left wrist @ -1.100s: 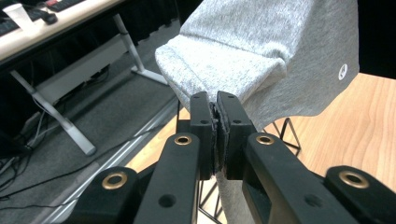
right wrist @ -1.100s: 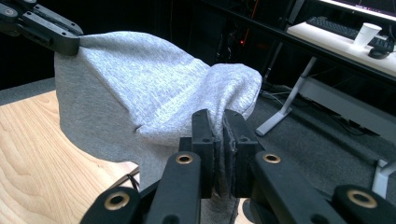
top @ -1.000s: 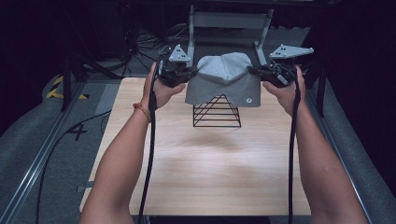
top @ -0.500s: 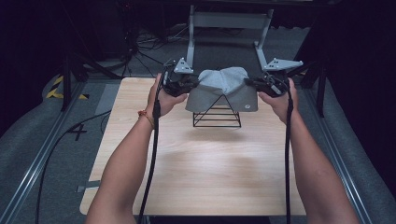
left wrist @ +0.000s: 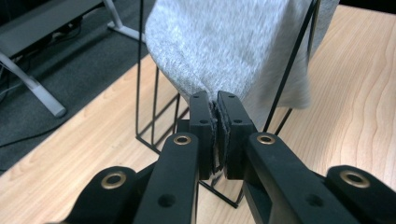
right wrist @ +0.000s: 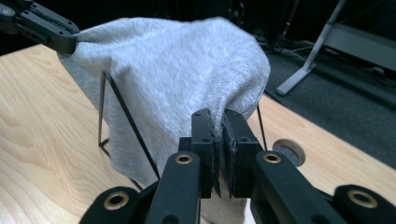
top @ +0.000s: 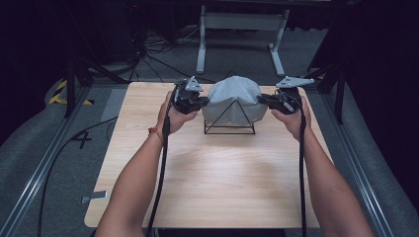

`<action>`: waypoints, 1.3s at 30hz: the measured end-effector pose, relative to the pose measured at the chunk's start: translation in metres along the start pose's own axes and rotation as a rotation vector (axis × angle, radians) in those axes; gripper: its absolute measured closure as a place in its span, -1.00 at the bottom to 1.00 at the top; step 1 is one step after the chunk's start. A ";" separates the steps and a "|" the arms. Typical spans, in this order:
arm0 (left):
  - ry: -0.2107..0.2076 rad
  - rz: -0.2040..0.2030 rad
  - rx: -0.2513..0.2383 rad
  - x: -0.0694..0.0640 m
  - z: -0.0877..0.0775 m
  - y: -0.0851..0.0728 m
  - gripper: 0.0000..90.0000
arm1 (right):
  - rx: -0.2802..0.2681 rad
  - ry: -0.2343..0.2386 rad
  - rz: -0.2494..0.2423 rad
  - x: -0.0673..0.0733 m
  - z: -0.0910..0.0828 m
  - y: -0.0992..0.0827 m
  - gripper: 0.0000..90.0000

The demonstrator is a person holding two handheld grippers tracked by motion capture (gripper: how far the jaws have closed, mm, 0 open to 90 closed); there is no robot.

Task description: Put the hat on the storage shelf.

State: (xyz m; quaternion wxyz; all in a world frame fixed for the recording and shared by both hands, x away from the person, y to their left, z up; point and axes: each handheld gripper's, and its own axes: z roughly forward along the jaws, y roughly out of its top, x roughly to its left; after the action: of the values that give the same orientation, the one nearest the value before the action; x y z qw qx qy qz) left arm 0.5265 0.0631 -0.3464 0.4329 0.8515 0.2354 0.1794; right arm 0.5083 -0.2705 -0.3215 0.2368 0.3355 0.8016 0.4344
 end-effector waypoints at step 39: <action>0.093 0.125 0.034 -0.024 0.015 -0.026 0.94 | -0.036 0.024 -0.013 0.010 0.005 -0.043 0.89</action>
State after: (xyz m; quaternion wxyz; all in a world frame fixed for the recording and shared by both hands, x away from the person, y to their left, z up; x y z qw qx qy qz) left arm 0.5083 0.0535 -0.3789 0.3950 0.8624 0.2047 0.2415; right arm 0.4907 -0.2779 -0.3619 0.2359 0.3208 0.7985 0.4514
